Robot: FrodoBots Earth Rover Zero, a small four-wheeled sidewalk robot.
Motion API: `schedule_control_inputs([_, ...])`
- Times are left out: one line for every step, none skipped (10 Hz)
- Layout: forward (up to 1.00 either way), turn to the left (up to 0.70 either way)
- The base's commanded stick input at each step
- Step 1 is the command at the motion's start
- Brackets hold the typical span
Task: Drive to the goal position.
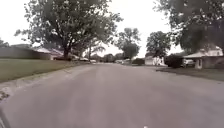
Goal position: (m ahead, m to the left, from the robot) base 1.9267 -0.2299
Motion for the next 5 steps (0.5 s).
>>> schedule_control_inputs([0.7, 0.01])
schedule_control_inputs([0.7, 0.01])
schedule_control_inputs([0.7, 0.01])
schedule_control_inputs([0.7, 0.01])
schedule_control_inputs([0.7, 0.01])
